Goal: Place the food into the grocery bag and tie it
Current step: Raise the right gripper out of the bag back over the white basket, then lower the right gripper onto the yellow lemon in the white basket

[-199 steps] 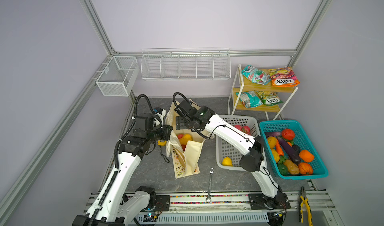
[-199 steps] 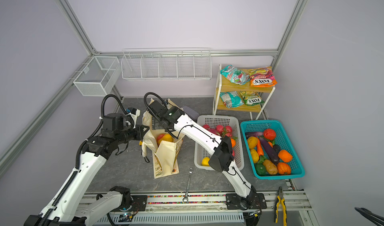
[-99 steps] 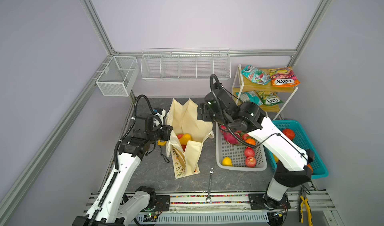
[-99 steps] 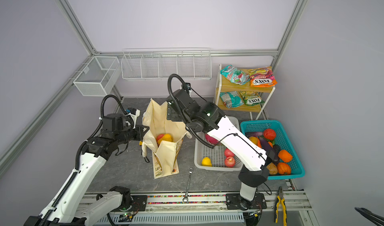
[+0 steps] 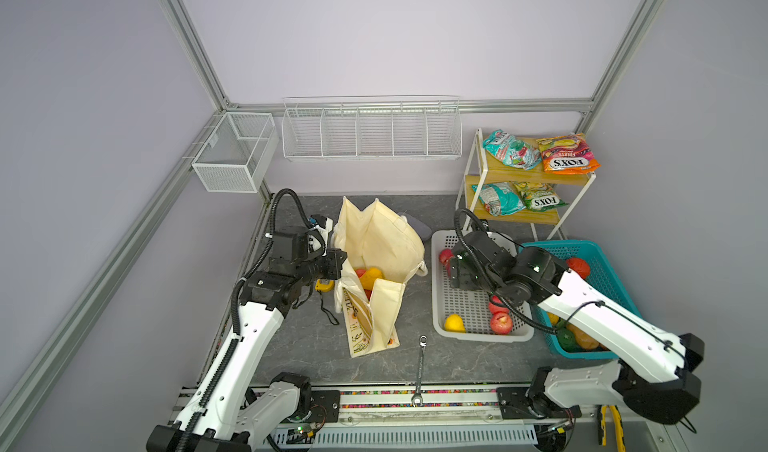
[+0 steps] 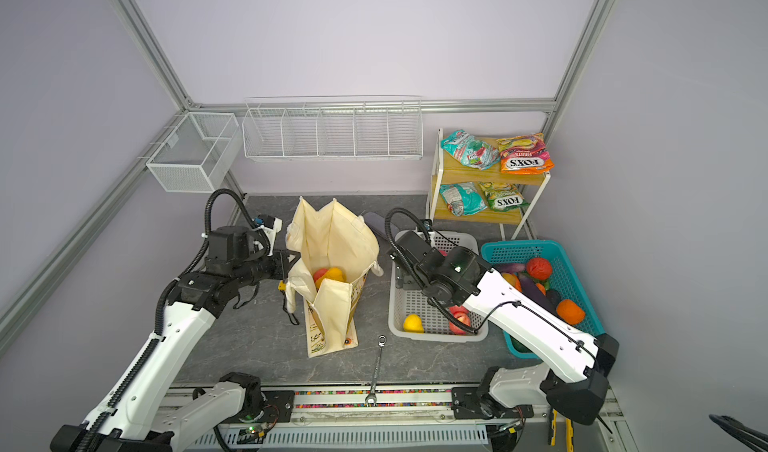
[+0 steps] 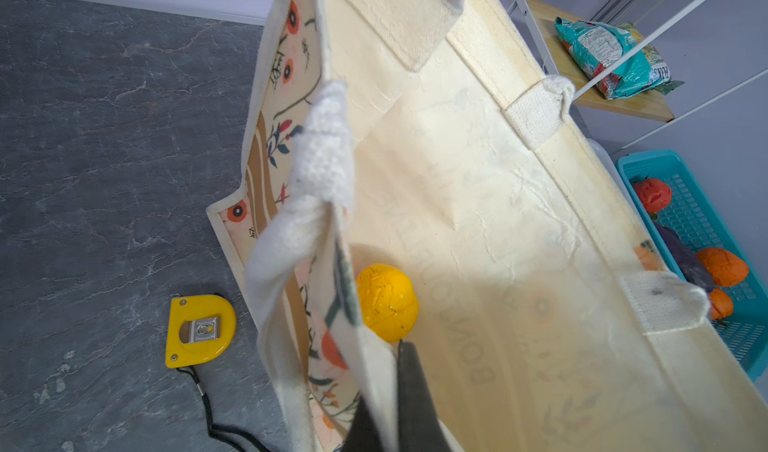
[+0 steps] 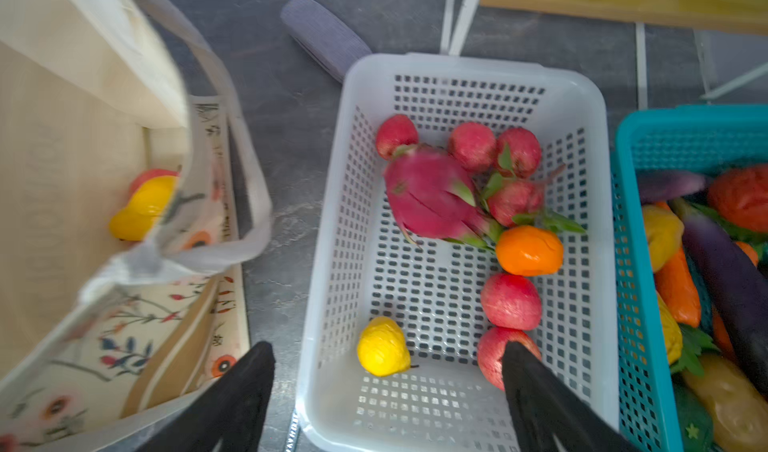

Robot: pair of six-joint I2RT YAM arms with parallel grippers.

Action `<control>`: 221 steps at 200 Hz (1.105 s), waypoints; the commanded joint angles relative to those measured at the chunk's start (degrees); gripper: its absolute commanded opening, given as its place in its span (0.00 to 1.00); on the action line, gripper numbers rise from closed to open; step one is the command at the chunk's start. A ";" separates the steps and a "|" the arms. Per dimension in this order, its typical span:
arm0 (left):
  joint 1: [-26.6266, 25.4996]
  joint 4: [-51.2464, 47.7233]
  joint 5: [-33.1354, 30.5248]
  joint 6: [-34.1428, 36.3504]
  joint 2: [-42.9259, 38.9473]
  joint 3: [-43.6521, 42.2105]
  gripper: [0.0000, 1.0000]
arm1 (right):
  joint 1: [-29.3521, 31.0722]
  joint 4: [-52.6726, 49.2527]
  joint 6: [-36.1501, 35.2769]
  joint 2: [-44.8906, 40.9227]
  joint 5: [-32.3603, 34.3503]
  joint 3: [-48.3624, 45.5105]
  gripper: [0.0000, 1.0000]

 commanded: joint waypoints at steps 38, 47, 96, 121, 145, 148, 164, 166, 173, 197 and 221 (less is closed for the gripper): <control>0.39 2.61 0.67 0.68 0.72 -0.32 0.00 | -8.75 2.90 -3.28 -2.46 -14.16 -9.22 0.88; 0.39 2.65 0.84 0.67 0.86 -0.38 0.00 | -8.85 2.84 -5.45 -1.67 -14.71 -9.96 0.88; 0.39 2.70 0.16 0.73 0.36 -0.56 0.00 | -9.14 6.85 -15.40 -0.77 -17.16 -15.92 0.89; 0.39 2.63 -0.11 0.83 0.72 -0.46 0.00 | -9.53 5.74 -20.26 2.86 -20.74 -15.51 0.93; 0.39 2.15 -1.03 1.32 0.77 -0.39 0.00 | -9.55 4.78 -23.36 6.76 -23.34 -14.82 0.98; 0.39 2.10 -1.16 1.40 0.78 -0.38 0.00 | -9.56 4.77 -23.65 7.07 -23.75 -14.80 0.98; 0.39 1.90 -1.36 1.62 0.86 -0.34 0.00 | -9.59 5.44 -25.46 8.43 -26.05 -14.72 1.00; 0.39 1.84 -1.36 1.69 0.87 -0.31 0.00 | -9.56 5.51 -25.65 8.56 -26.35 -14.71 1.00; 0.39 1.66 -1.43 1.79 0.95 -0.21 0.00 | -9.58 5.69 -26.23 9.02 -27.18 -14.63 0.99; 0.39 1.39 -1.11 1.97 0.53 -0.01 0.00 | -9.67 7.65 -27.81 10.48 -29.56 -15.42 0.97; 0.39 1.72 -0.93 1.91 0.16 -0.23 0.00 | -9.69 8.52 -28.50 12.88 -31.41 -15.91 0.95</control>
